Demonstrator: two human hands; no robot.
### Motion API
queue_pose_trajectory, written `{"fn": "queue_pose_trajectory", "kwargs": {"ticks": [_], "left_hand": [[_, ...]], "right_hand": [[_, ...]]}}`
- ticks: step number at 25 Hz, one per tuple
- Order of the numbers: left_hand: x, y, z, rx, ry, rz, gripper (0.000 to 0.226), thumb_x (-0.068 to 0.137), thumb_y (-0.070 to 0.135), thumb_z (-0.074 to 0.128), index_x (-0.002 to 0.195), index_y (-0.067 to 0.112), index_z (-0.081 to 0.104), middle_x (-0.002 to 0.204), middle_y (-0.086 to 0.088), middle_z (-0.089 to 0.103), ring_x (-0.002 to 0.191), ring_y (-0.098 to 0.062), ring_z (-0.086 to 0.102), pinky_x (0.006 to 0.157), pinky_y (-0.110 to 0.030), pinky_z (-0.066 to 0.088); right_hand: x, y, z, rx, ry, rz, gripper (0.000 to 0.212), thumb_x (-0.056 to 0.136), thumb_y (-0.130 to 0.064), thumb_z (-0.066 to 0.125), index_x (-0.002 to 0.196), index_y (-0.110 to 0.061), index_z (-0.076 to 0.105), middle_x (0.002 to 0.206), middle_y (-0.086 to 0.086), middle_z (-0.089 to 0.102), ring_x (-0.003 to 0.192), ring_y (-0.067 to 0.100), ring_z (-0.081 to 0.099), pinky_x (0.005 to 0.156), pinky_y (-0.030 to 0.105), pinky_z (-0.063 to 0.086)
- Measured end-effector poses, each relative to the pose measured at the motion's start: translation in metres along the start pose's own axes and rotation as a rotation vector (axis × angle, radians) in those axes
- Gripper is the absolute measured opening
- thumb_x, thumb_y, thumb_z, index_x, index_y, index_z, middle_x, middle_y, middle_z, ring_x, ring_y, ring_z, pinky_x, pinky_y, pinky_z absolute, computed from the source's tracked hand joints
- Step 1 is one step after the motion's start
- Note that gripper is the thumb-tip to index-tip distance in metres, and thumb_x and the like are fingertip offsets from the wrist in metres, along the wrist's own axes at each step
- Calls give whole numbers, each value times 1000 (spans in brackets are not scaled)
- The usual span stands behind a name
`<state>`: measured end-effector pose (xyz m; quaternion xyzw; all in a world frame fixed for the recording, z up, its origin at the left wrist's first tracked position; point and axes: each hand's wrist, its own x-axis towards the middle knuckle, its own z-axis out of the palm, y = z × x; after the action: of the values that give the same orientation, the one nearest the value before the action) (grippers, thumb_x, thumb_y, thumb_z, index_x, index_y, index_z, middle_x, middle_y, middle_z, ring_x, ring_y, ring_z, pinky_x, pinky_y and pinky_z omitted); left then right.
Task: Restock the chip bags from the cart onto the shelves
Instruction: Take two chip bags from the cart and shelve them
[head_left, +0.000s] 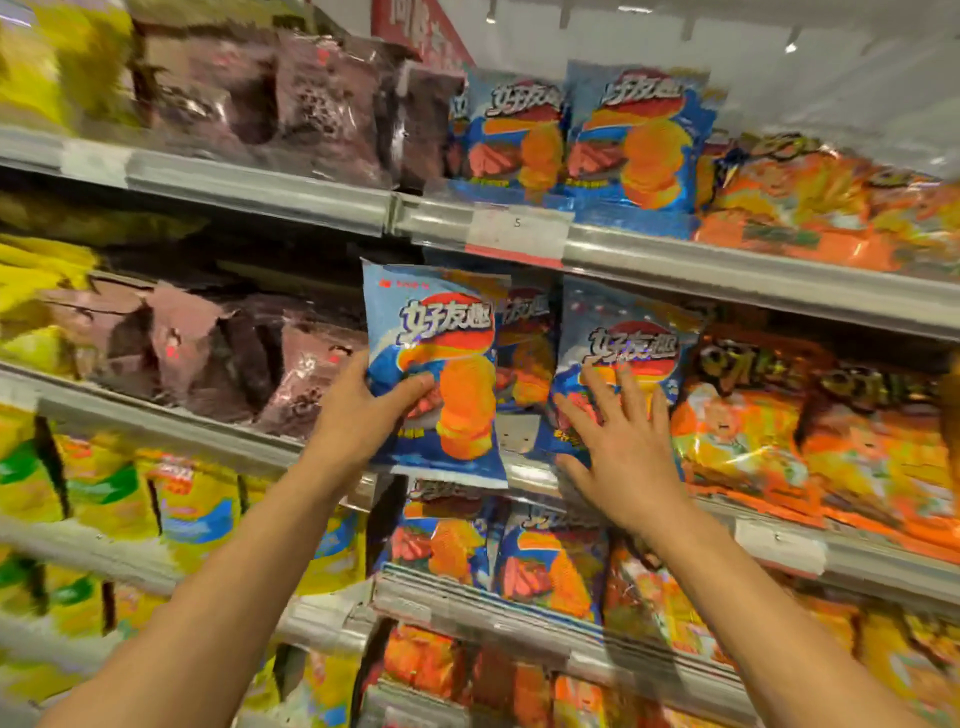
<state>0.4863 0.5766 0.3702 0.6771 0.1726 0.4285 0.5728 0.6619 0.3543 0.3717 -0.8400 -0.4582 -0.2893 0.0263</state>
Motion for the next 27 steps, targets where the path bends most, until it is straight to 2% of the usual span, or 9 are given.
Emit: {"fn": "queue_pose_trajectory", "kwargs": {"ticks": [2, 5, 8, 13, 17, 19, 21, 24, 27], "left_hand": [[25, -2, 6, -4, -36, -4, 36, 87, 12, 77, 120, 5, 64, 110, -13, 75, 99, -25, 73, 86, -44, 58], [57, 0, 19, -7, -130, 41, 34, 85, 20, 81, 113, 24, 64, 100, 4, 76, 92, -8, 74, 77, -29, 58], [76, -9, 31, -21, -193, 25, 32, 85, 21, 81, 108, 32, 61, 105, 2, 75, 100, -17, 73, 89, -39, 58], [84, -32, 33, -43, -274, -31, 39, 87, 17, 78, 118, 29, 58, 110, 3, 75, 102, -16, 72, 94, -38, 57], [88, -40, 30, -8, -379, -110, 46, 89, 18, 76, 130, 14, 55, 113, -8, 73, 102, -21, 72, 87, -32, 57], [88, -41, 31, -4, -415, -109, 46, 90, 17, 74, 131, 13, 54, 113, -9, 73, 101, -19, 72, 91, -34, 57], [85, -44, 33, -6, -403, -87, 45, 90, 18, 75, 130, 15, 54, 116, -7, 72, 104, -15, 71, 95, -32, 56], [75, -44, 41, 71, -258, 51, 51, 86, 27, 79, 128, 28, 51, 117, 9, 68, 100, 4, 68, 82, -15, 54], [65, -39, 47, 342, -86, 282, 77, 85, 36, 79, 148, 23, 36, 136, -5, 51, 127, -17, 50, 102, -38, 46]], "right_hand": [[-3, 6, 1, -33, -37, -16, 70, 91, -54, 58, 153, -34, 34, 169, 2, 9, 155, 36, -3, 120, 64, 7], [-2, 9, -2, -42, -84, -3, 72, 93, -60, 50, 156, -40, 21, 169, -3, -2, 154, 31, -15, 122, 58, 1], [-2, 7, -4, -38, -98, 18, 77, 93, -66, 44, 158, -41, 12, 169, -5, -6, 153, 29, -20, 122, 56, -5], [0, -3, 4, -2, -36, 108, 82, 88, -80, 22, 158, -40, 8, 168, -8, 0, 154, 25, -18, 122, 57, -10], [4, -10, 18, -48, 63, 132, 79, 91, -79, 21, 158, -36, 21, 167, -5, 16, 156, 28, -2, 120, 65, 5], [4, -9, 23, -53, 102, 115, 78, 93, -77, 23, 157, -33, 26, 166, -3, 21, 156, 29, 2, 118, 66, 10], [5, -6, 27, -55, 113, 95, 78, 93, -77, 24, 157, -32, 26, 166, -3, 21, 156, 30, 3, 118, 67, 11], [5, -5, 27, -42, 115, 90, 77, 93, -75, 29, 157, -32, 25, 167, -3, 19, 156, 29, 0, 118, 67, 10], [3, -4, 19, 22, 83, 78, 79, 92, -76, 34, 158, -34, 21, 168, -4, 14, 156, 27, -5, 119, 65, 6]]}}
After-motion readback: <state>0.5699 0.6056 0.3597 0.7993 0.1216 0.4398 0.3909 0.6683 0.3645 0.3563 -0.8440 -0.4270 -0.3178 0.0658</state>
